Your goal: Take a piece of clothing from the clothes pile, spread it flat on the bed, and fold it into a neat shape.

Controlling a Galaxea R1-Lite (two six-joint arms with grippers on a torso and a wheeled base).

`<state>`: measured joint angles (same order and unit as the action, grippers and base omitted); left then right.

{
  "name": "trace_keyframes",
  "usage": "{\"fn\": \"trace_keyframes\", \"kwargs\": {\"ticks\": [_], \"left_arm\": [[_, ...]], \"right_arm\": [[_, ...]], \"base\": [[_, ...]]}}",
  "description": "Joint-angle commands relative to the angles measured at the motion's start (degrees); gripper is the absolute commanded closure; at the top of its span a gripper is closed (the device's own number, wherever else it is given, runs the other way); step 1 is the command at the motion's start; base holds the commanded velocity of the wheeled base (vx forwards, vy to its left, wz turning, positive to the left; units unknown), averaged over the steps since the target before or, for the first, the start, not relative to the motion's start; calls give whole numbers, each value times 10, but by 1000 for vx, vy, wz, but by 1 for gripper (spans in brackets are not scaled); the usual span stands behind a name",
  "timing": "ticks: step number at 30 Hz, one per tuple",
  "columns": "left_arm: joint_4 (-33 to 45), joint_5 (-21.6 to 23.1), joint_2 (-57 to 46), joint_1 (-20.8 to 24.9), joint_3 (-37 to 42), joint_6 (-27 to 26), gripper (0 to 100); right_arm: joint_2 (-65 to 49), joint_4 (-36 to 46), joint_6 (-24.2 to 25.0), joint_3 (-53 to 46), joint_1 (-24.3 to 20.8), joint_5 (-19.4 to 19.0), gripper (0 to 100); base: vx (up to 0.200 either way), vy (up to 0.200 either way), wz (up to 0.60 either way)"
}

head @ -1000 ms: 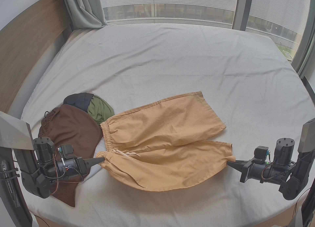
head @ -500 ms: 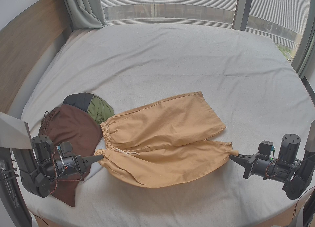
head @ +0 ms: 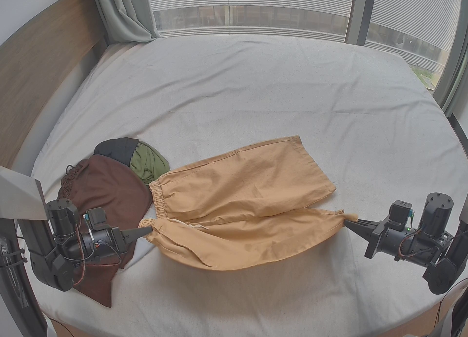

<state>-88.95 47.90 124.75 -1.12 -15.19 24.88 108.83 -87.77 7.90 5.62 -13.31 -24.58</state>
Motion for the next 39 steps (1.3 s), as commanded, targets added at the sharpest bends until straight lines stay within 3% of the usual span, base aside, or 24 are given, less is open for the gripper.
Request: {"fn": "trace_keyframes", "kwargs": {"ticks": [1, 26, 39], "left_arm": [[-1, -1, 0, -3, -4, 6, 100], [-1, -16, -11, -9, -32, 47, 100], [-1, -54, -16, -4, -49, 73, 100]], "right_arm": [[-10, 0, 0, 3, 0, 0, 100], [-2, -4, 39, 90, -2, 4, 100], [61, -5, 40, 170, -1, 6, 100]], "base": [[0, 0, 0], [0, 0, 0], [0, 0, 0]]}}
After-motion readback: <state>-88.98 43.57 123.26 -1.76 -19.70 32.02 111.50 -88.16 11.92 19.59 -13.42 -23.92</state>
